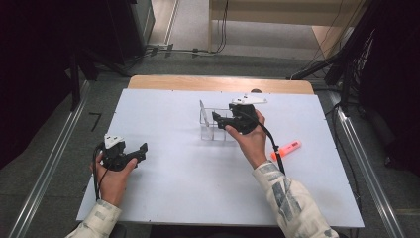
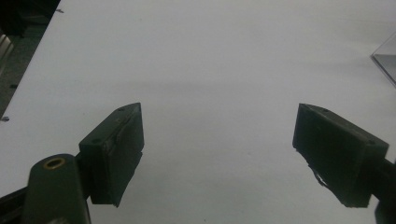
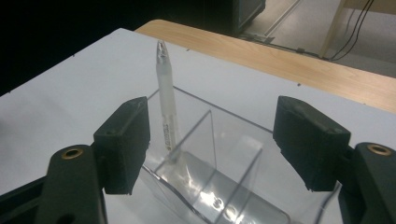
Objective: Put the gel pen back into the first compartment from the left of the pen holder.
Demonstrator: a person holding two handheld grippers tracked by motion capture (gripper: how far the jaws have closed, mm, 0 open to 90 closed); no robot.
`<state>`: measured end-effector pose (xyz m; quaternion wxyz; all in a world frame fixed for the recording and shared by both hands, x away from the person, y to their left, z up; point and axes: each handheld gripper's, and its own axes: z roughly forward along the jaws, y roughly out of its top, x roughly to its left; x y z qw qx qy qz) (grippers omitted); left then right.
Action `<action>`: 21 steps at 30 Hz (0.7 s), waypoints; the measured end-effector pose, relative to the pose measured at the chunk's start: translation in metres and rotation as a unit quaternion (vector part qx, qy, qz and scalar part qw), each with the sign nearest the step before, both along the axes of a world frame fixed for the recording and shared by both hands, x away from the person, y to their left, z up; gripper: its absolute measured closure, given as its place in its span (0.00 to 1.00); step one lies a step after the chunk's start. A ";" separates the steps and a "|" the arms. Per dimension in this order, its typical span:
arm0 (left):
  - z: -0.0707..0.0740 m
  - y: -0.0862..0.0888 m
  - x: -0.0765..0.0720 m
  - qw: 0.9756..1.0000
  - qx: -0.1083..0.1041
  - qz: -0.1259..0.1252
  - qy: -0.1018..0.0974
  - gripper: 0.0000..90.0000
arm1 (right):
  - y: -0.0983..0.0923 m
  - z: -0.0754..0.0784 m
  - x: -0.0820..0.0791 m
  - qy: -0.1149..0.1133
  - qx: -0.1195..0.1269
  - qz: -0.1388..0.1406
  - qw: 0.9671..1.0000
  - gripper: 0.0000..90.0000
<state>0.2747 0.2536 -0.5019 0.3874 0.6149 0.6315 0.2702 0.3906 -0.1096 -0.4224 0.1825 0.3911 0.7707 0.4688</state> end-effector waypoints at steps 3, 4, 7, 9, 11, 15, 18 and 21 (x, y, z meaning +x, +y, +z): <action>0.000 0.000 0.000 1.000 0.000 -0.002 0.001 0.19 | -0.010 -0.001 -0.004 0.005 0.004 -0.005 1.000 0.27; 0.000 -0.001 0.000 1.000 0.000 -0.002 0.001 0.19 | -0.014 -0.001 -0.006 0.003 0.003 -0.006 1.000 0.27; 0.000 -0.002 0.000 1.000 0.001 -0.003 0.001 0.19 | -0.025 -0.002 -0.012 -0.002 0.000 -0.015 1.000 0.26; -0.001 -0.003 0.000 1.000 0.004 -0.005 0.000 0.19 | -0.033 -0.002 -0.015 -0.004 -0.003 -0.019 1.000 0.25; 0.000 -0.005 0.000 1.000 0.005 -0.007 -0.002 0.19 | -0.041 -0.002 -0.019 -0.004 -0.001 -0.023 1.000 0.25; 0.000 -0.007 0.000 1.000 0.010 -0.010 -0.001 0.18 | -0.057 -0.005 -0.026 0.002 -0.006 -0.038 0.999 0.24; -0.001 -0.008 0.001 1.000 0.009 -0.011 -0.002 0.18 | -0.070 -0.009 -0.033 0.004 -0.006 -0.048 0.999 0.23; -0.001 -0.009 0.001 1.000 0.012 -0.013 0.000 0.18 | -0.084 -0.014 -0.039 0.002 -0.013 -0.058 0.998 0.23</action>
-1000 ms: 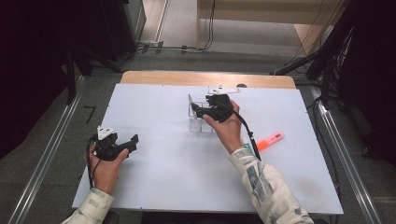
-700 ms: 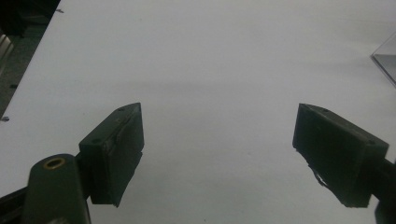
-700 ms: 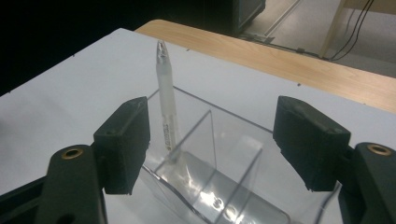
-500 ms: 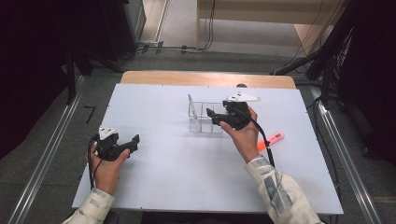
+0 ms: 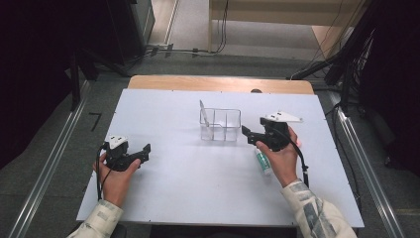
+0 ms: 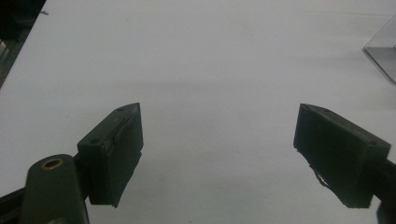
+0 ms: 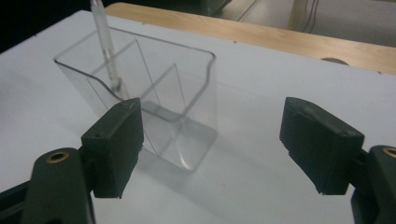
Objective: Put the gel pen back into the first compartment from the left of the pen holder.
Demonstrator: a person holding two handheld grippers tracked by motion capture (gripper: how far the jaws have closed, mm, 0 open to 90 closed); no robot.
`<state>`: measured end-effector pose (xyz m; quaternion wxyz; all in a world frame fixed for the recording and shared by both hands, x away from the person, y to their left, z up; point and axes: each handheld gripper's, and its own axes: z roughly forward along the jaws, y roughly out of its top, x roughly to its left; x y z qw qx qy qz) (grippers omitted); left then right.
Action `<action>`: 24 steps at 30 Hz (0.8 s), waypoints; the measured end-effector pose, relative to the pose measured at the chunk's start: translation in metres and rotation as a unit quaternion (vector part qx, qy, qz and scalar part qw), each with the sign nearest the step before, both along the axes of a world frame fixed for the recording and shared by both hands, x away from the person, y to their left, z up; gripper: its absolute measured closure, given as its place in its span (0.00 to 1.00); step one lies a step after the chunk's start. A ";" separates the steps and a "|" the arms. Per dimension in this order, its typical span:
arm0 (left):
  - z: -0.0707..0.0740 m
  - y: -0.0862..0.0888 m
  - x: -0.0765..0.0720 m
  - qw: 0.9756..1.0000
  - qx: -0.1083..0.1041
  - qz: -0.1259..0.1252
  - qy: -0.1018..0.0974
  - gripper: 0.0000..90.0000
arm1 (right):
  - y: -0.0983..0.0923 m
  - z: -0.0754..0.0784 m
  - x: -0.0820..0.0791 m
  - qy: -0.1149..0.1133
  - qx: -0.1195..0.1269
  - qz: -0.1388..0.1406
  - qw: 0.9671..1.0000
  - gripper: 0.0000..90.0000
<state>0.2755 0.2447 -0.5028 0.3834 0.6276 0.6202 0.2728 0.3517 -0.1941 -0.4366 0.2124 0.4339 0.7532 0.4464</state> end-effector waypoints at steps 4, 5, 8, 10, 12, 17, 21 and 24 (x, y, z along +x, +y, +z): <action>0.000 -0.002 0.000 1.000 0.000 -0.001 -0.001 0.18 | -0.019 -0.007 -0.007 -0.004 -0.014 -0.018 1.000 0.23; 0.000 -0.002 0.000 1.000 0.000 -0.002 -0.001 0.18 | -0.024 -0.008 -0.008 -0.003 -0.015 -0.023 1.000 0.23; 0.001 -0.003 0.000 1.000 0.000 -0.005 -0.003 0.18 | -0.038 -0.009 -0.012 -0.003 -0.012 -0.036 0.999 0.23; 0.001 -0.004 0.000 1.000 0.000 -0.007 -0.005 0.18 | -0.048 -0.010 -0.016 -0.004 -0.012 -0.045 0.999 0.23; 0.001 -0.005 0.000 1.000 0.002 -0.010 -0.005 0.18 | -0.057 -0.011 -0.019 -0.004 -0.014 -0.051 0.999 0.23; 0.001 -0.010 0.000 1.000 0.005 -0.017 -0.006 0.18 | -0.079 -0.012 -0.027 -0.001 -0.011 -0.071 0.997 0.22; 0.002 -0.013 0.000 1.000 0.004 -0.022 -0.008 0.18 | -0.092 -0.012 -0.033 0.000 -0.007 -0.082 0.997 0.22; 0.003 -0.016 0.000 1.000 0.008 -0.027 -0.009 0.18 | -0.100 -0.012 -0.038 -0.001 -0.005 -0.087 0.996 0.22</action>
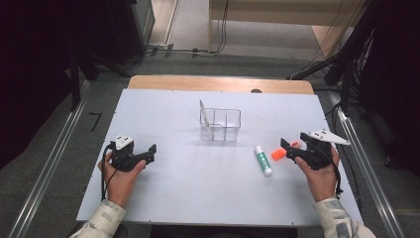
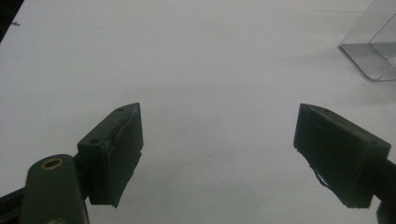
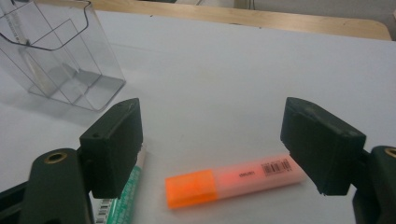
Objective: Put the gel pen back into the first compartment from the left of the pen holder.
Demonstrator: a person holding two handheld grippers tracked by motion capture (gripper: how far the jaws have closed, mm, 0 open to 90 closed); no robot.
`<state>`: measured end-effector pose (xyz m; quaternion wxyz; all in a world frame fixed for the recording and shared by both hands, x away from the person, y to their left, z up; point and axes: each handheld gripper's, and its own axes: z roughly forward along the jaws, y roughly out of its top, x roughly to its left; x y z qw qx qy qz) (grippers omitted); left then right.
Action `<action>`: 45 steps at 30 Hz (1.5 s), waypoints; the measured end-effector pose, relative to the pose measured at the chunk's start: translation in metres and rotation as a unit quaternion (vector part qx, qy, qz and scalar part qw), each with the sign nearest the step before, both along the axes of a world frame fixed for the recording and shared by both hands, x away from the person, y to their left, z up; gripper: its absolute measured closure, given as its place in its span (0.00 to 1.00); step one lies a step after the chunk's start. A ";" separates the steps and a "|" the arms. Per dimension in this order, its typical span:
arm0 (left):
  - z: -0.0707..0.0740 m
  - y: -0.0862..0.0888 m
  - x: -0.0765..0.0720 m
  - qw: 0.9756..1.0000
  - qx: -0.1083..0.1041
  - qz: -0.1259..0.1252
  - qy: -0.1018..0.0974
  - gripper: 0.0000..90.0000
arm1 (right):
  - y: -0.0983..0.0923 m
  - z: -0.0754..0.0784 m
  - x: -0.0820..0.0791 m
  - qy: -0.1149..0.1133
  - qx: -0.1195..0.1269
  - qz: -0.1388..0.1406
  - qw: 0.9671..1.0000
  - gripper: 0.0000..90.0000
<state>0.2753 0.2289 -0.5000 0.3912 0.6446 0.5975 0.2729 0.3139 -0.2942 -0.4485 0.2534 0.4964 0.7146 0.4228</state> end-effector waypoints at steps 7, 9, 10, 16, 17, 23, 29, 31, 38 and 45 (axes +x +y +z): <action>0.002 -0.007 -0.002 1.000 -0.003 -0.010 -0.006 0.18 | -0.014 -0.002 -0.008 0.004 -0.002 -0.011 1.000 0.21; 0.003 -0.010 -0.002 1.000 -0.003 -0.017 -0.007 0.18 | -0.018 -0.002 -0.010 0.004 -0.003 -0.014 1.000 0.21; 0.003 -0.012 -0.003 1.000 -0.003 -0.019 -0.008 0.18 | -0.020 -0.002 -0.011 0.005 -0.001 -0.016 1.000 0.21; 0.006 -0.022 -0.003 0.999 -0.005 -0.037 -0.014 0.18 | -0.028 -0.003 -0.015 0.005 0.000 -0.024 1.000 0.21; 0.006 -0.024 -0.003 0.999 -0.004 -0.041 -0.016 0.18 | -0.029 -0.003 -0.016 0.005 -0.002 -0.025 1.000 0.21; 0.008 -0.038 -0.003 0.998 -0.004 -0.066 -0.018 0.17 | -0.035 -0.005 -0.019 0.007 -0.001 -0.031 1.000 0.21; 0.009 -0.050 -0.001 0.996 -0.008 -0.082 -0.020 0.17 | -0.040 -0.006 -0.022 0.011 0.001 -0.037 0.999 0.21; 0.009 -0.054 0.000 0.996 -0.010 -0.086 -0.021 0.17 | -0.042 -0.006 -0.023 0.011 0.001 -0.039 0.999 0.21; 0.010 -0.066 0.001 0.995 -0.013 -0.102 -0.021 0.17 | -0.048 -0.008 -0.026 0.013 0.003 -0.044 0.999 0.21; 0.009 -0.075 0.002 0.993 -0.016 -0.112 -0.018 0.17 | -0.050 -0.008 -0.027 0.015 0.004 -0.047 0.999 0.21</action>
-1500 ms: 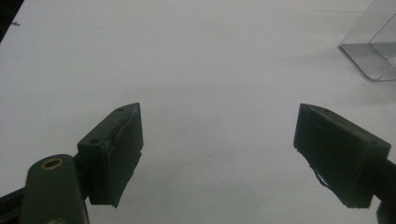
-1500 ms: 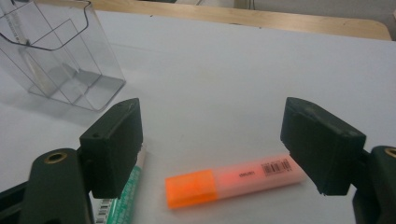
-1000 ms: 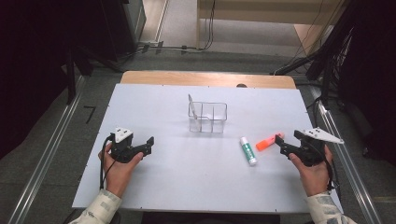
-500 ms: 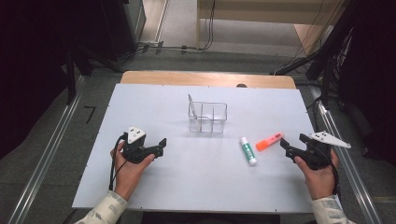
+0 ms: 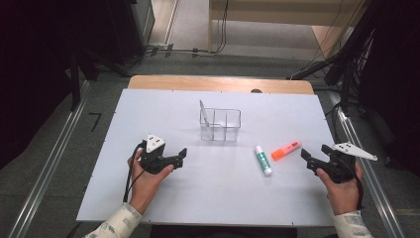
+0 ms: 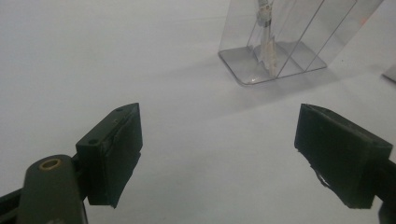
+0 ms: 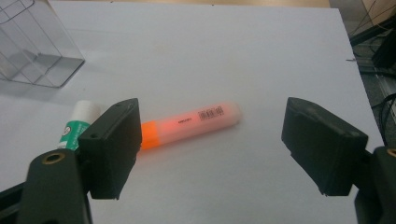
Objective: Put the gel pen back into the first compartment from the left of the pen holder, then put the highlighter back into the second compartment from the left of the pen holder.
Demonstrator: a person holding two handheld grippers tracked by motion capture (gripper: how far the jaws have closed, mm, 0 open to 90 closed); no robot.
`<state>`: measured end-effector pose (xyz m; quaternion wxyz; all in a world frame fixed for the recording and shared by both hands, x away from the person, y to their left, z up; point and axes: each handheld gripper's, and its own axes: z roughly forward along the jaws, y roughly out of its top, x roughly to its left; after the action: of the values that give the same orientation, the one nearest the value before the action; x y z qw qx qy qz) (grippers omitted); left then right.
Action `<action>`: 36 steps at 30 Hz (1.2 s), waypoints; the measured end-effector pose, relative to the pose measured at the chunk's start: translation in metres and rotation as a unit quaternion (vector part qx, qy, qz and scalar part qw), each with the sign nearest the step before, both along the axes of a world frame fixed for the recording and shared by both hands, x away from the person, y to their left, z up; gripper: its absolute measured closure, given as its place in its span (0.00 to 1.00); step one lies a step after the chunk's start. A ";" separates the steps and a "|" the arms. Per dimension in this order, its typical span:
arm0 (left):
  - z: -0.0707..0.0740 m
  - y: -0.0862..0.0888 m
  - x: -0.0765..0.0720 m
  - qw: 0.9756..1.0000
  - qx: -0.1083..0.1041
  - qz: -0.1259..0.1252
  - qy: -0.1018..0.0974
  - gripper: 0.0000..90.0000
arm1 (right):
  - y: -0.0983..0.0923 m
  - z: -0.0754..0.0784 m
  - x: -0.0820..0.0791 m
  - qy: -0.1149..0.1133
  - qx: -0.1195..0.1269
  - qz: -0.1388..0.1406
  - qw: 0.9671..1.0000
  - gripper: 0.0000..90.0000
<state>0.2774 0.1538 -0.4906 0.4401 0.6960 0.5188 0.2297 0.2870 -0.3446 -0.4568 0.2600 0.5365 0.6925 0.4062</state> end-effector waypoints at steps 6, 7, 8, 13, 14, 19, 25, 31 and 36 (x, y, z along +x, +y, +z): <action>0.000 -0.003 0.000 1.000 0.000 -0.002 0.000 0.17 | 0.001 -0.001 0.000 0.001 0.000 0.001 1.000 0.21; 0.001 -0.003 -0.001 1.000 0.000 -0.003 -0.001 0.17 | 0.000 -0.001 0.000 0.001 0.000 0.001 1.000 0.21; 0.001 -0.004 -0.001 1.000 0.000 -0.003 -0.002 0.17 | 0.000 -0.001 -0.001 0.002 0.000 0.001 1.000 0.21; 0.001 -0.007 0.000 1.000 -0.003 -0.007 -0.002 0.17 | 0.001 -0.001 -0.002 0.001 0.000 0.001 1.000 0.21; 0.001 -0.007 0.000 1.000 -0.004 -0.008 -0.002 0.17 | 0.001 -0.001 -0.001 0.001 0.000 0.002 1.000 0.21; 0.002 -0.013 0.002 1.000 -0.008 -0.014 -0.001 0.17 | 0.000 -0.001 0.000 0.001 0.001 0.001 1.000 0.21; 0.002 -0.022 0.002 1.000 -0.010 -0.024 -0.001 0.17 | 0.000 -0.002 0.000 0.003 0.002 0.000 1.000 0.21; 0.003 -0.030 0.003 0.999 -0.016 -0.032 -0.001 0.17 | 0.001 -0.001 -0.001 0.002 0.000 0.000 1.000 0.21; 0.003 -0.044 0.005 0.999 -0.016 -0.048 -0.003 0.17 | 0.001 -0.002 0.000 0.004 -0.001 0.000 1.000 0.21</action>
<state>0.2819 0.1097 -0.4873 0.4627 0.7123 0.4875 0.2022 0.2870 -0.3439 -0.4590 0.2583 0.5381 0.6938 0.4029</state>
